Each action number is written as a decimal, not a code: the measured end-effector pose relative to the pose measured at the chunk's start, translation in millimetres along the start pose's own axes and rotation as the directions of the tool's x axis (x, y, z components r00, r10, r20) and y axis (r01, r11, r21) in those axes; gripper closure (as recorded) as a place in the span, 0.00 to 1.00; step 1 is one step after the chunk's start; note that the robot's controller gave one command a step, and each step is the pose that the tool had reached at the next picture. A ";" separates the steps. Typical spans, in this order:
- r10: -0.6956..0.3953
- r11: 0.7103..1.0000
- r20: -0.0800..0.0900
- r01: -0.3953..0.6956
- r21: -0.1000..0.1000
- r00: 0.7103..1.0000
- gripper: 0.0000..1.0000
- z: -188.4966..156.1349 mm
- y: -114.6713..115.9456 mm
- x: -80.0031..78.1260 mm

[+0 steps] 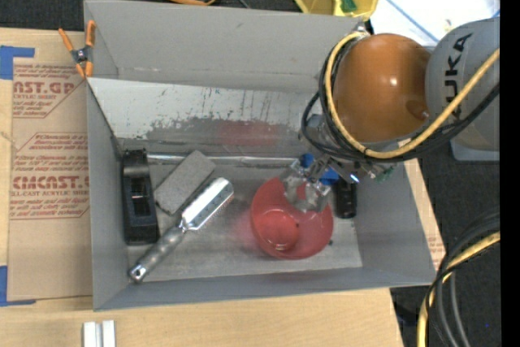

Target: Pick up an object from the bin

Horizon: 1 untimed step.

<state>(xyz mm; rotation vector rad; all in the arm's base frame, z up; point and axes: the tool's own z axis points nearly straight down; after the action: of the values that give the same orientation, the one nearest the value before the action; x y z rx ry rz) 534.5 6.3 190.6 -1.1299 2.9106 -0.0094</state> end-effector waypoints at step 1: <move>0.170 0.985 -0.004 -0.170 -0.004 0.985 1.00 18.9 11.5 19.3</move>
Offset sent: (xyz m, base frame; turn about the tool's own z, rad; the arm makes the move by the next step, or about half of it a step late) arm 0.0322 -0.0231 0.0139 -0.0684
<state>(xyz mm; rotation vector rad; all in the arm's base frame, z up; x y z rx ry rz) 512.8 1.8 171.3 -0.8780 3.0007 -0.0029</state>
